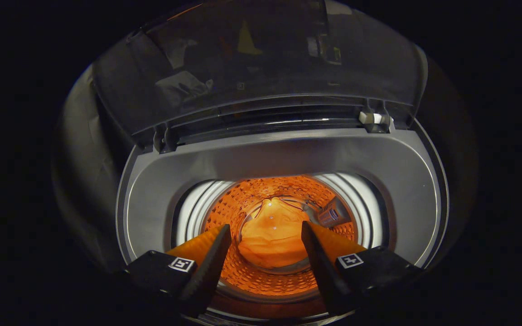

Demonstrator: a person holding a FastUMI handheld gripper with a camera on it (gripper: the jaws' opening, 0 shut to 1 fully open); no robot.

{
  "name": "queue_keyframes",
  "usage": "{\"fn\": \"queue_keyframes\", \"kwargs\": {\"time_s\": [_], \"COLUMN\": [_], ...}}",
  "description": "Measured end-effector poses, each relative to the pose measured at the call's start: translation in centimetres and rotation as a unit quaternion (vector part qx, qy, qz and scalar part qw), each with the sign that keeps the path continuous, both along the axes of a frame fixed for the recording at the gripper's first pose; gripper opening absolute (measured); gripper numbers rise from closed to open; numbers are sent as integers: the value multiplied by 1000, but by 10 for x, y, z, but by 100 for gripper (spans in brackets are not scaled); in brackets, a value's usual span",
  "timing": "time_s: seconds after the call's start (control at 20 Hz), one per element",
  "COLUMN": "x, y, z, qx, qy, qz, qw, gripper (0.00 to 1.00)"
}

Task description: Put the clothes into the washing machine and then close the washing machine lid.

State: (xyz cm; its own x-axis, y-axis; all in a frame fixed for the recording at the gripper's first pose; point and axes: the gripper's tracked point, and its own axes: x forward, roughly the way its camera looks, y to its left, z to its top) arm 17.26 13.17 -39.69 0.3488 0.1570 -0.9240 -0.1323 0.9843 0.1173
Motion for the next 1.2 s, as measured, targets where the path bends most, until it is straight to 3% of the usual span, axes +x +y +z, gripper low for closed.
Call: {"fn": "queue_keyframes", "kwargs": {"time_s": [0.3, 0.5, 0.7, 0.95, 1.2], "x": [-7, -24, -19, 15, 57], "y": [5, 13, 10, 5, 3], "z": [16, 36, 82, 181, 292], "qx": [12, 29, 35, 57, 94], "qy": [-26, -47, -115, -235, -348], "qz": [5, 34, 27, 29, 17], "qw": [1000, 998, 992, 970, 933], "gripper": [99, 99, 99, 99, 98]}}
